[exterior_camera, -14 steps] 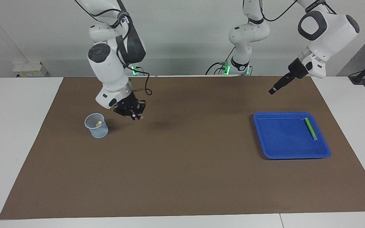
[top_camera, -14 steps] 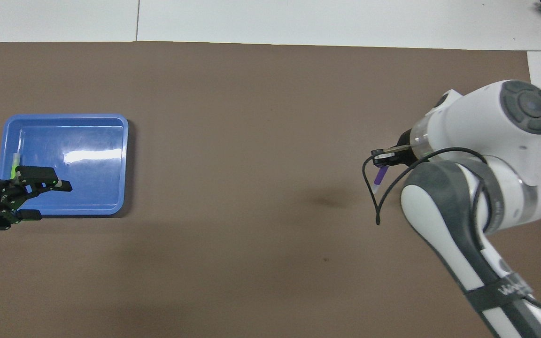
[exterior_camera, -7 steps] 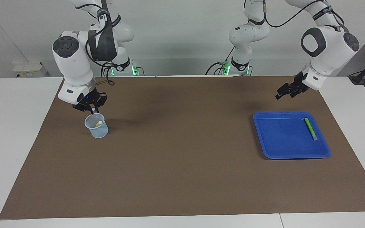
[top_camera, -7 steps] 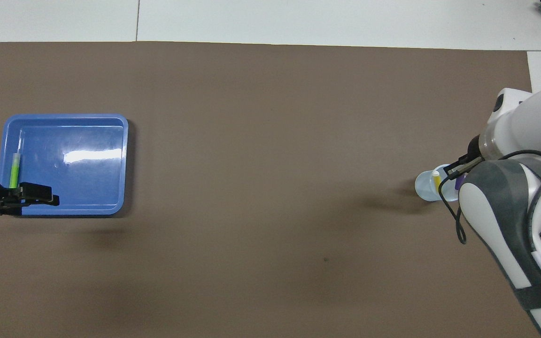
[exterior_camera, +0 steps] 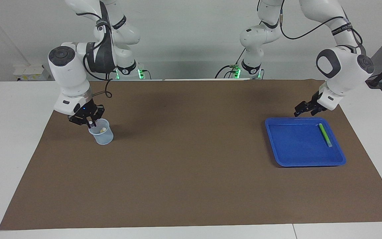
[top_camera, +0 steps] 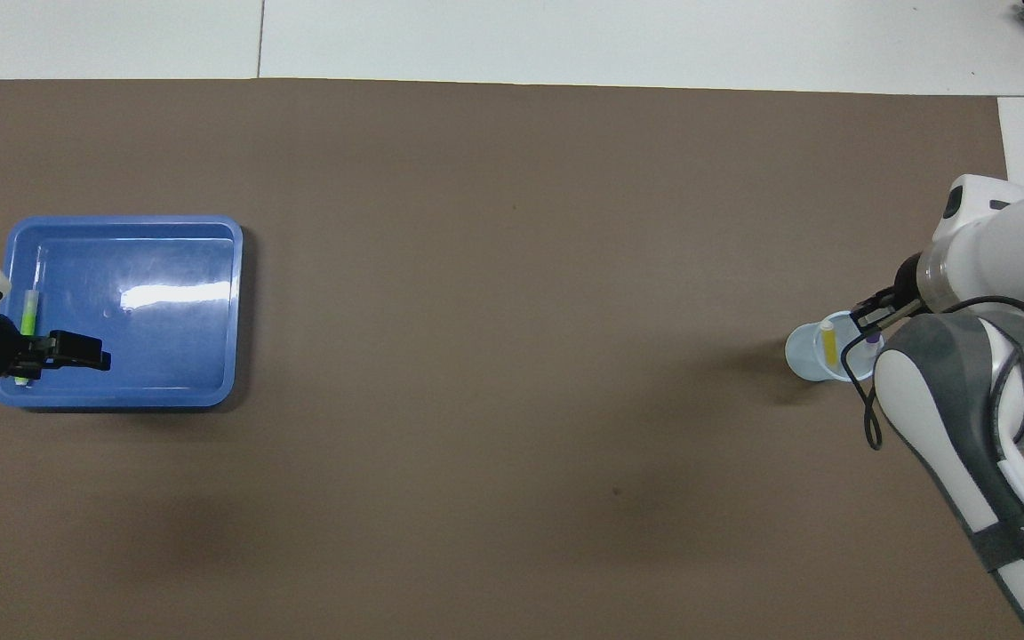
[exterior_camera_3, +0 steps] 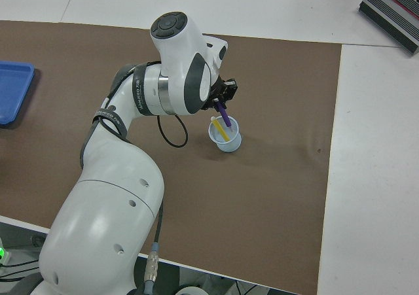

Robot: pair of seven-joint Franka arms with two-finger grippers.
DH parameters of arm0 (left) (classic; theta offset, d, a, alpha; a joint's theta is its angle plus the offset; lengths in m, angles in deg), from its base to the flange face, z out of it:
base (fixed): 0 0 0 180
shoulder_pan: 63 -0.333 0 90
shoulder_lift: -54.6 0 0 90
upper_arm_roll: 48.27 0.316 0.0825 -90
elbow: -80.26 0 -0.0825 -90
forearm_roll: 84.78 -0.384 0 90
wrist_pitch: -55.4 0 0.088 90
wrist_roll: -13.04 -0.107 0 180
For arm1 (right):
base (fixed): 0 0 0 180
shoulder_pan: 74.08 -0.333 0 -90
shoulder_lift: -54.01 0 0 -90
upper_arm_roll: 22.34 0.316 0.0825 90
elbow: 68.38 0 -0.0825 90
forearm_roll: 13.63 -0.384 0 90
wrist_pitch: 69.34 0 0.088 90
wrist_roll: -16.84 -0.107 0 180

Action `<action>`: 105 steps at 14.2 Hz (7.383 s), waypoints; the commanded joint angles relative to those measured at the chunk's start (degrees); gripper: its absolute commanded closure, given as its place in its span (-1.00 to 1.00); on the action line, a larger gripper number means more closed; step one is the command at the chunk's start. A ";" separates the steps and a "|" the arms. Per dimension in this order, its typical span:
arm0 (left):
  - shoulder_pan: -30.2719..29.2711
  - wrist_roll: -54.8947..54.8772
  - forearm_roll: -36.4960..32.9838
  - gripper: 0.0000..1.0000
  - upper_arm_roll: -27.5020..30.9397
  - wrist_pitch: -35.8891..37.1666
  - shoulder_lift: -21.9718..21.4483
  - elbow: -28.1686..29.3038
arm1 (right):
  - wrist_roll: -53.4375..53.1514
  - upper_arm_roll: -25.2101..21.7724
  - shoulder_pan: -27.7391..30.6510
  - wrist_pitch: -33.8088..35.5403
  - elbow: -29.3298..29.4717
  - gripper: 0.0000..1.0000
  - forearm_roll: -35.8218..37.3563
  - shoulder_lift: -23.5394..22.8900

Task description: Transfer and insert pens with both arms

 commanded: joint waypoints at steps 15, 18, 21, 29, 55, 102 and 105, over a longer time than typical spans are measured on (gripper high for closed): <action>-5.38 -10.17 -5.80 -1.00 -0.50 -10.40 15.13 -7.74 | -5.28 0.54 -0.13 -10.54 -6.31 -1.00 -1.91 -0.35; -5.74 -10.43 -5.89 -1.00 -0.50 -11.63 16.01 -7.83 | -5.28 0.54 -0.13 -10.18 -6.22 -1.00 -1.91 -0.26; -6.26 -10.52 -6.06 -1.00 -0.50 -12.59 17.15 -7.92 | -5.36 0.54 -0.83 -9.75 -5.52 -1.00 -1.91 -0.09; -7.32 -10.52 -6.85 -1.00 -0.50 -11.99 18.82 -10.20 | -5.02 2.55 -0.92 -8.95 -4.47 -1.00 -1.91 2.20; -4.08 -4.40 -6.15 1.00 -0.58 -10.16 19.97 -13.62 | -5.19 5.63 -0.74 -7.28 -2.53 -1.00 -5.60 3.78; 33.20 114.81 28.83 1.00 -1.90 -12.95 -13.08 -3.17 | -62.23 6.86 -30.80 -26.72 13.11 -0.45 -38.12 -5.54; 33.20 114.90 28.83 1.00 -1.90 -12.95 -13.26 -3.09 | -61.97 6.78 -29.14 -22.85 13.38 -0.36 -37.68 -3.96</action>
